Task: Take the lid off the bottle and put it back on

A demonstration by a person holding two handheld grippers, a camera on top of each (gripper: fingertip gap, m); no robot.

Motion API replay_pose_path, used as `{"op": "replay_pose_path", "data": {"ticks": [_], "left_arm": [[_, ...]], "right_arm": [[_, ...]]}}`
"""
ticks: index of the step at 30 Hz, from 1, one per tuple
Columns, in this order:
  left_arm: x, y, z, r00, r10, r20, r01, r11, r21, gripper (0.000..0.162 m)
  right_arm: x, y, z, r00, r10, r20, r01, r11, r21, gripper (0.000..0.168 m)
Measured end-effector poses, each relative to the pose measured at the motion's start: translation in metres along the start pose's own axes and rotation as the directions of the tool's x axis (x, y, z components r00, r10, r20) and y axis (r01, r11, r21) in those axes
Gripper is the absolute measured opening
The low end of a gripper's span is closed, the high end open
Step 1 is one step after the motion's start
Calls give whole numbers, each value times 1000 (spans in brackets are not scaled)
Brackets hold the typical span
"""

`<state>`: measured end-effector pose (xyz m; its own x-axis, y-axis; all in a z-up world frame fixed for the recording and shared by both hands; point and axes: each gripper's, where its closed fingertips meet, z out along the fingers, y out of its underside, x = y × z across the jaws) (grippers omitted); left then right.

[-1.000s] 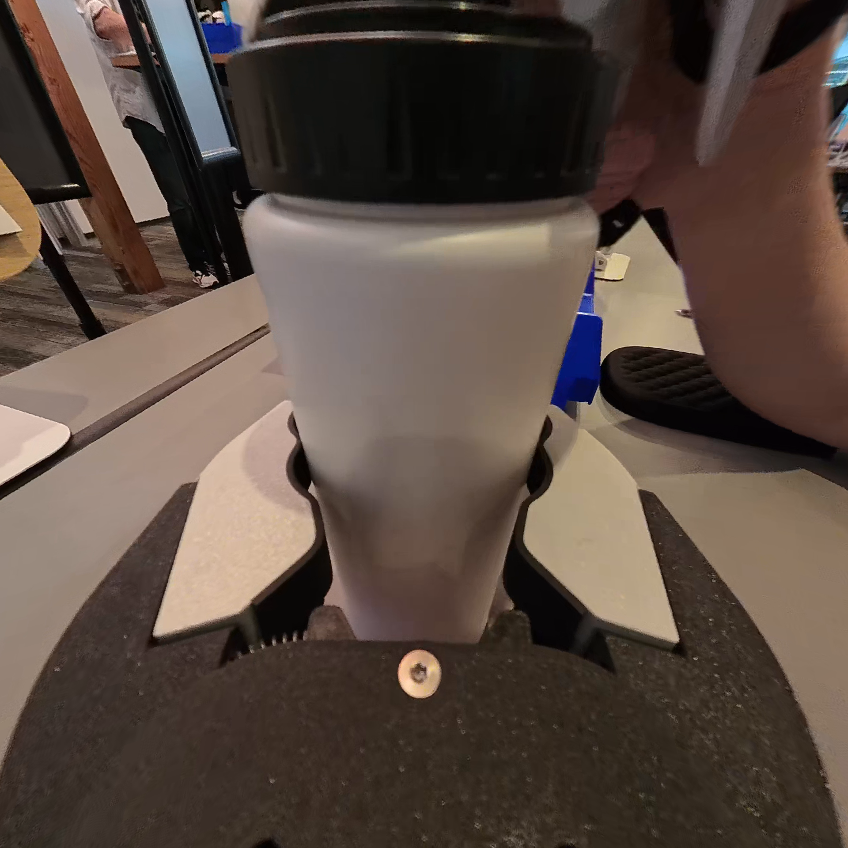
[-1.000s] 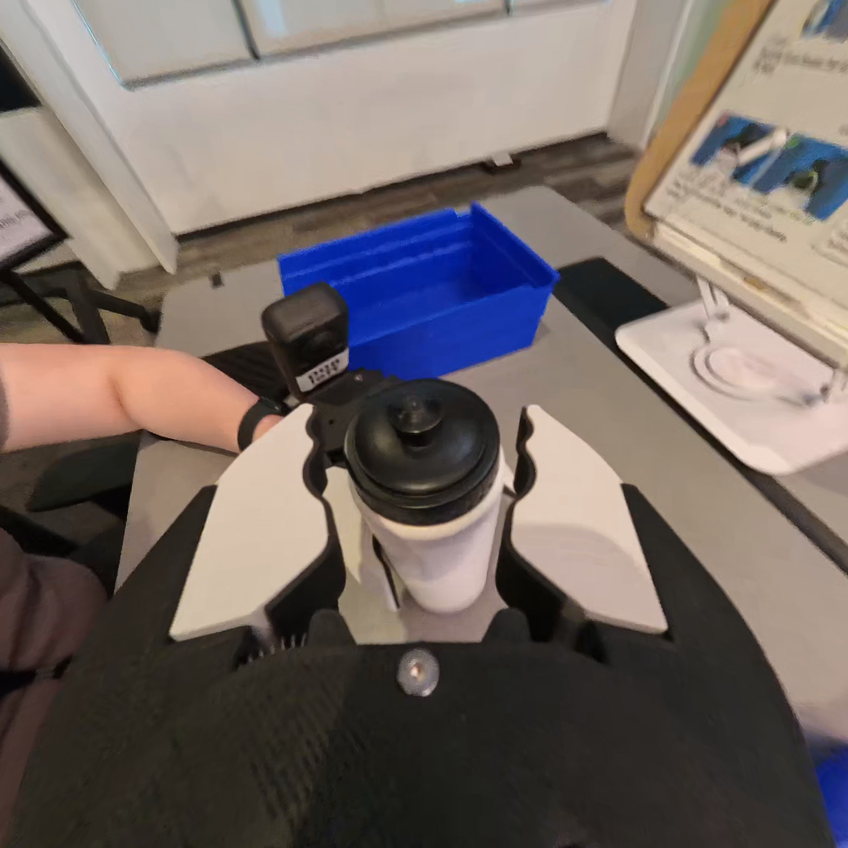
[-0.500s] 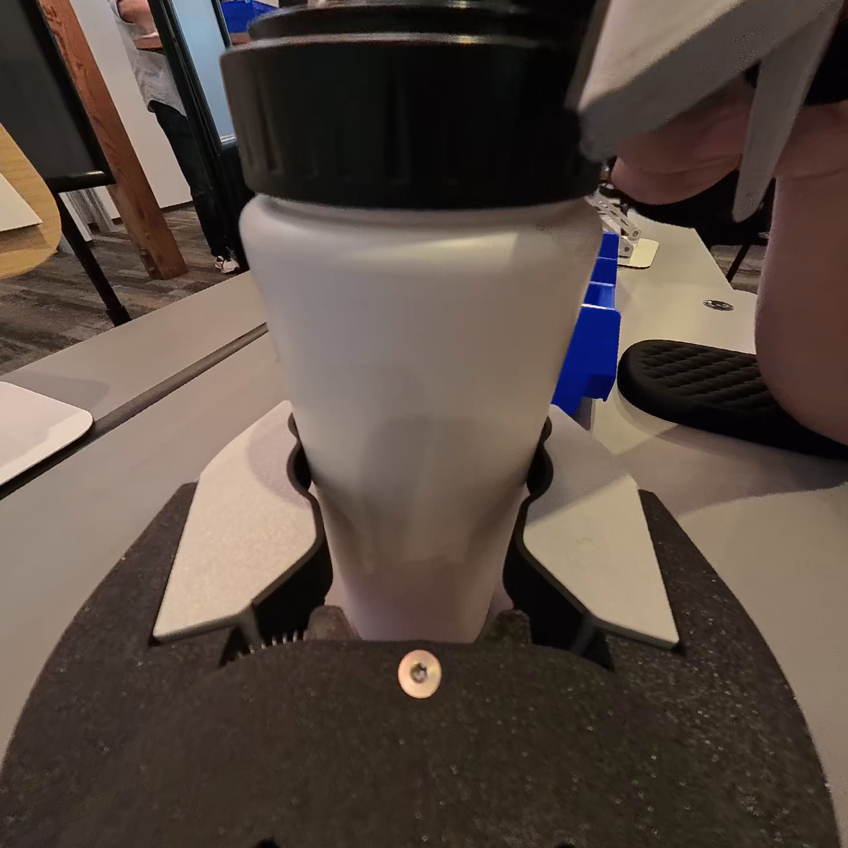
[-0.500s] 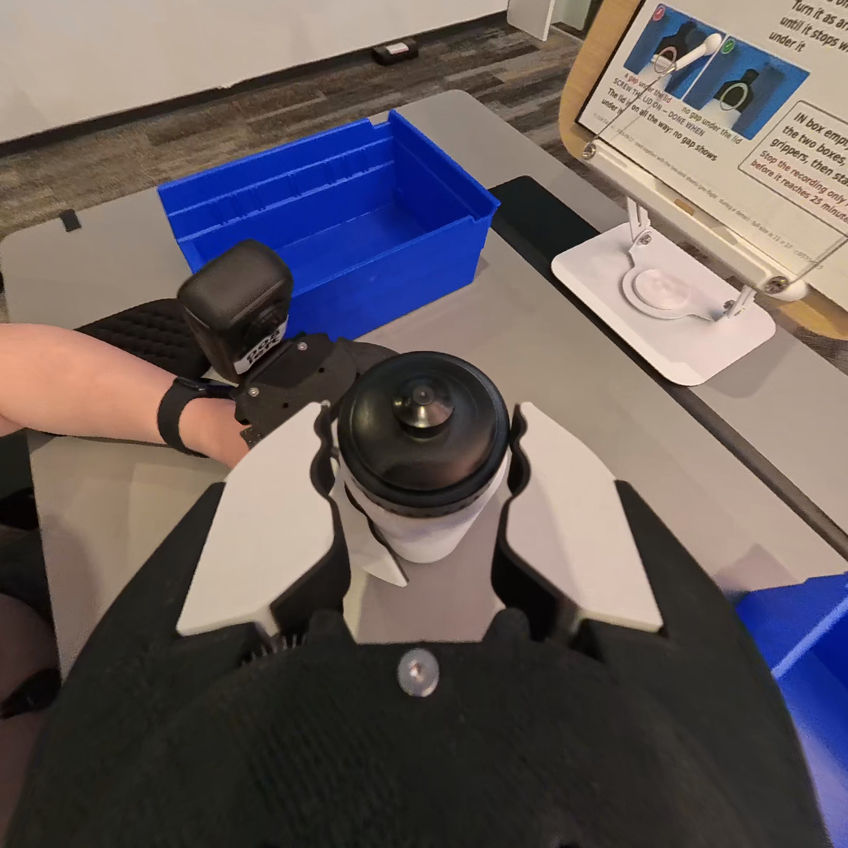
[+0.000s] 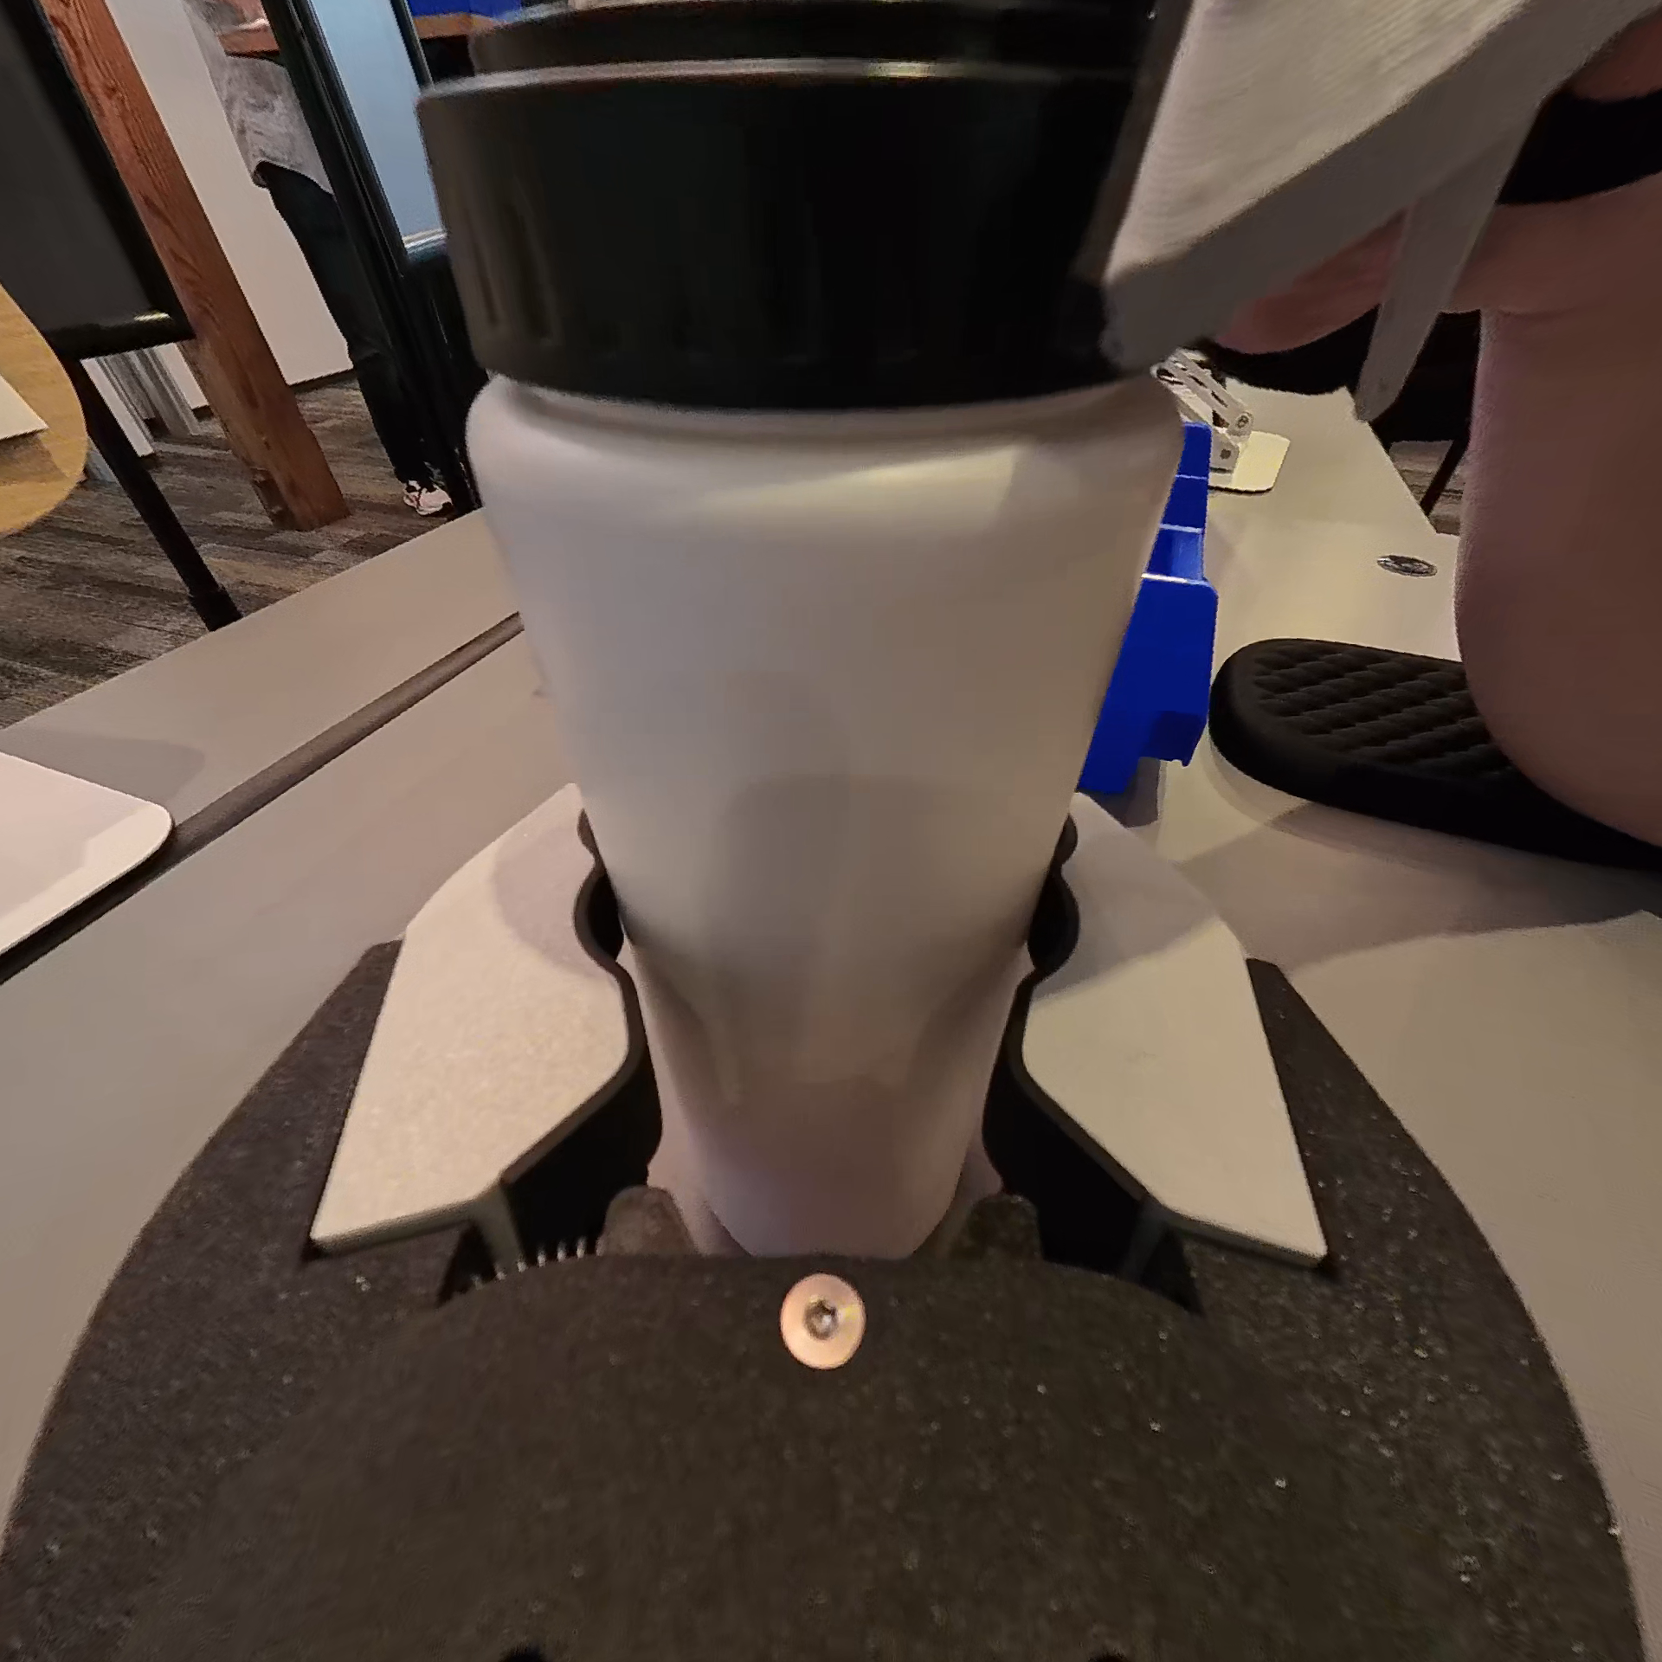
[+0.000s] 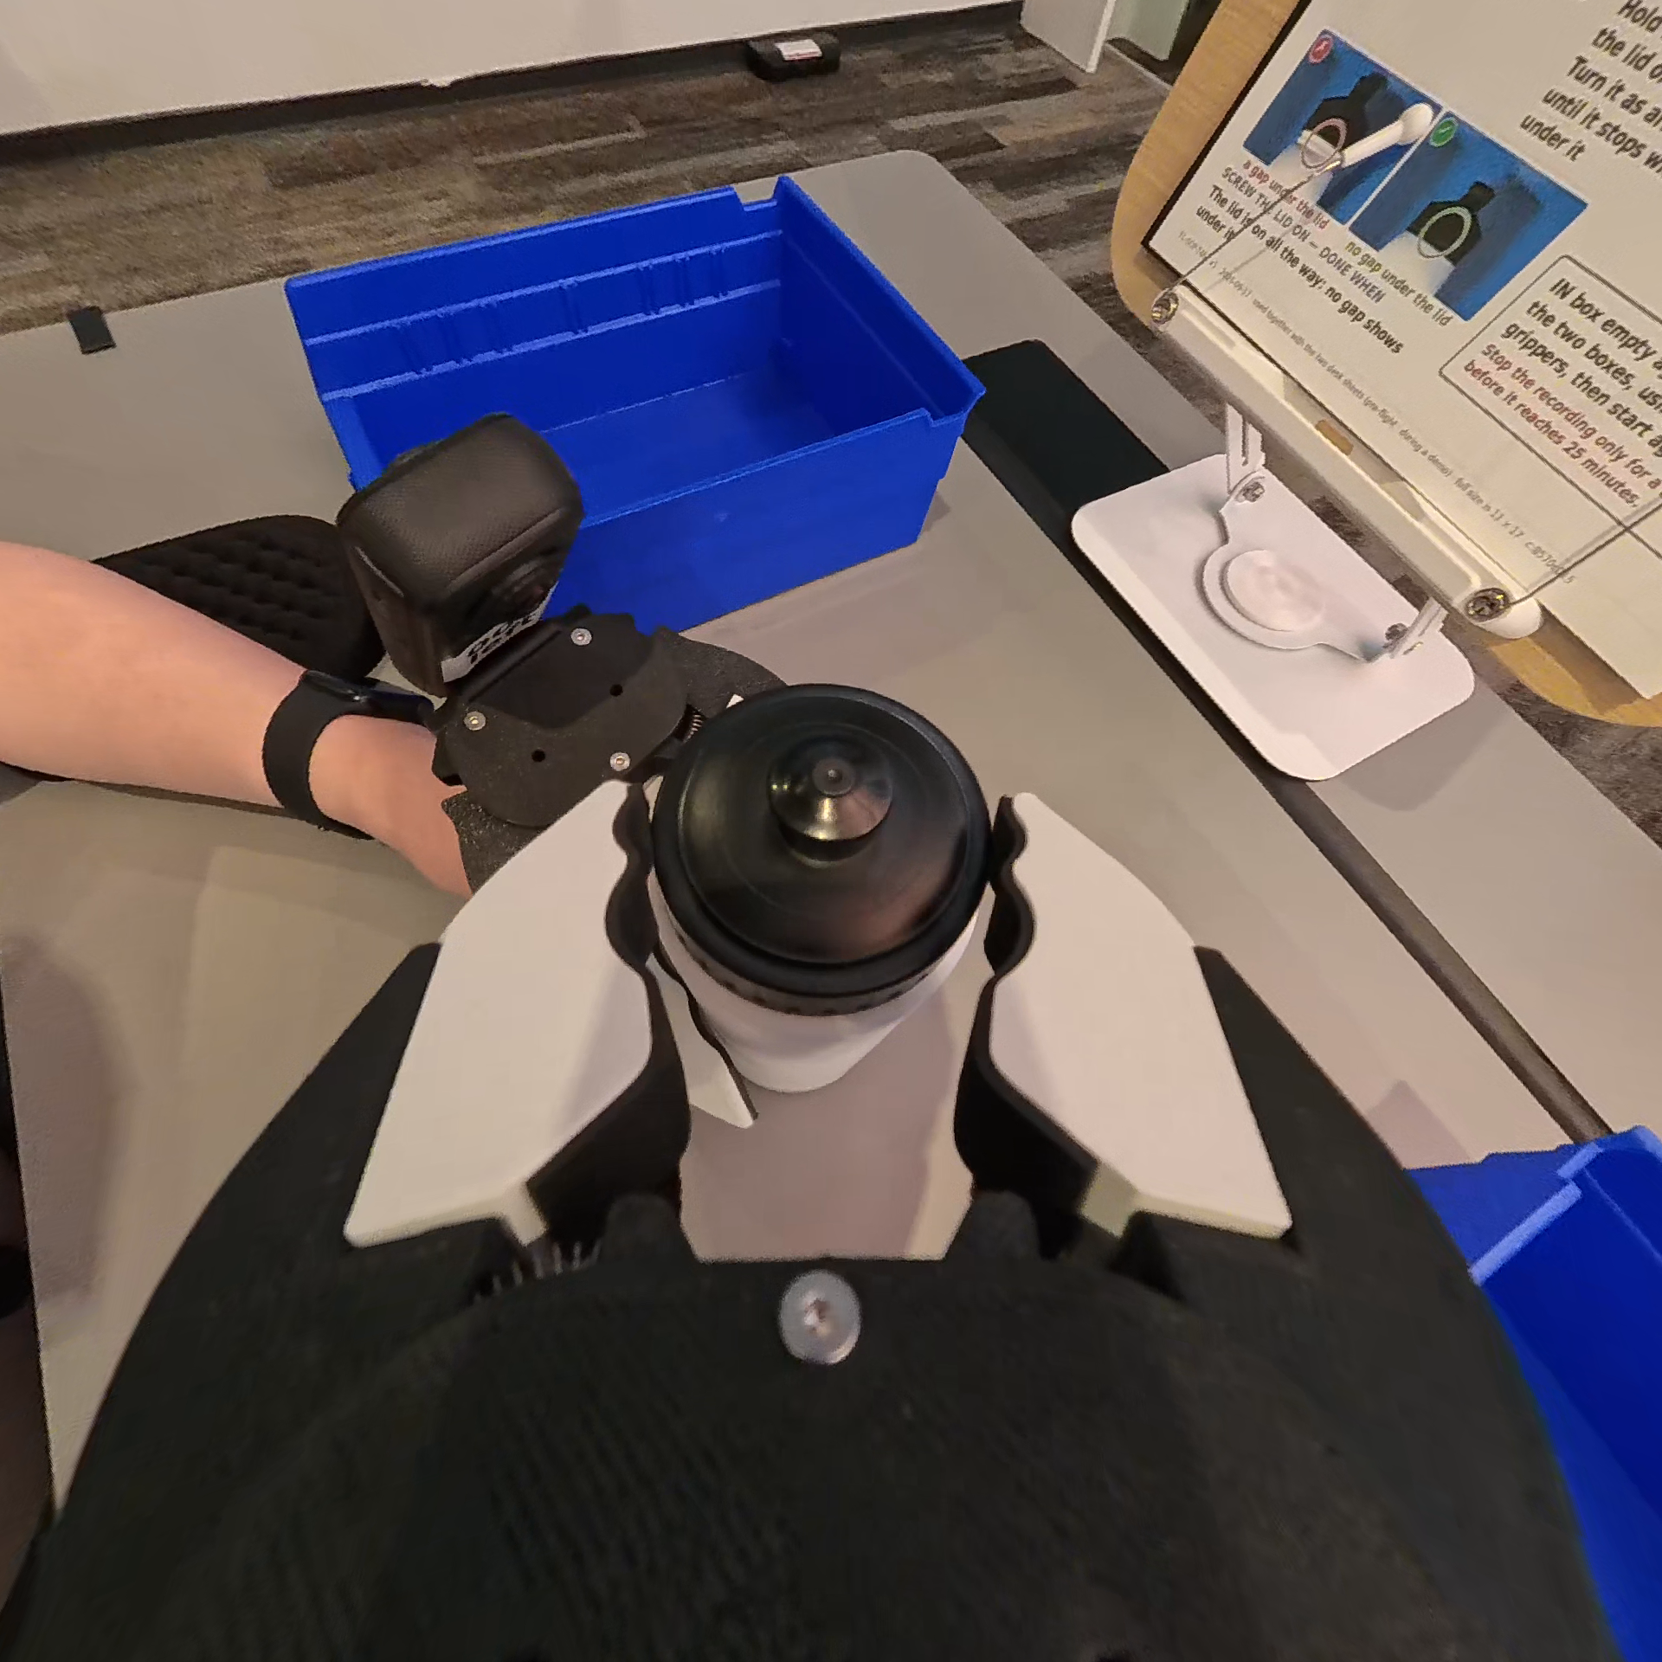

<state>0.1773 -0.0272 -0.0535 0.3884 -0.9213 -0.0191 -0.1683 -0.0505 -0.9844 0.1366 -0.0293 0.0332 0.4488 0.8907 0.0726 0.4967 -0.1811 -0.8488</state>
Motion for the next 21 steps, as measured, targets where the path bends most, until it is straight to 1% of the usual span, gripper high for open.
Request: {"op": "replay_pose_path", "data": {"ticks": [5,8,10,11,12,13,21], "left_arm": [[1,0,1,1000,7,-3,-7,1000,8,88],[0,-1,2,1000,22,10,-22,1000,-4,89],[1,-2,3,1000,30,5,-30,999,-12,93],[1,-5,5,999,34,8,-34,999,-2,99],[1,-8,7,999,35,20,-36,999,7,102],[-1,-9,9,999,36,36,-37,999,10,100],[-1,-8,11,1000,23,5,-23,1000,-7,97]], "right_arm": [[1,1,-2,998,-8,58,7,1000,13,75],[1,2,-3,998,-2,60,2,1000,7,75],[1,2,-2,998,5,63,-6,1000,10,75],[1,1,-1,998,7,63,-8,1000,12,75],[1,1,-1,998,9,61,-9,1000,12,75],[1,1,-1,998,9,60,-9,1000,10,75],[4,2,-2,998,-22,58,22,1000,10,75]]}}
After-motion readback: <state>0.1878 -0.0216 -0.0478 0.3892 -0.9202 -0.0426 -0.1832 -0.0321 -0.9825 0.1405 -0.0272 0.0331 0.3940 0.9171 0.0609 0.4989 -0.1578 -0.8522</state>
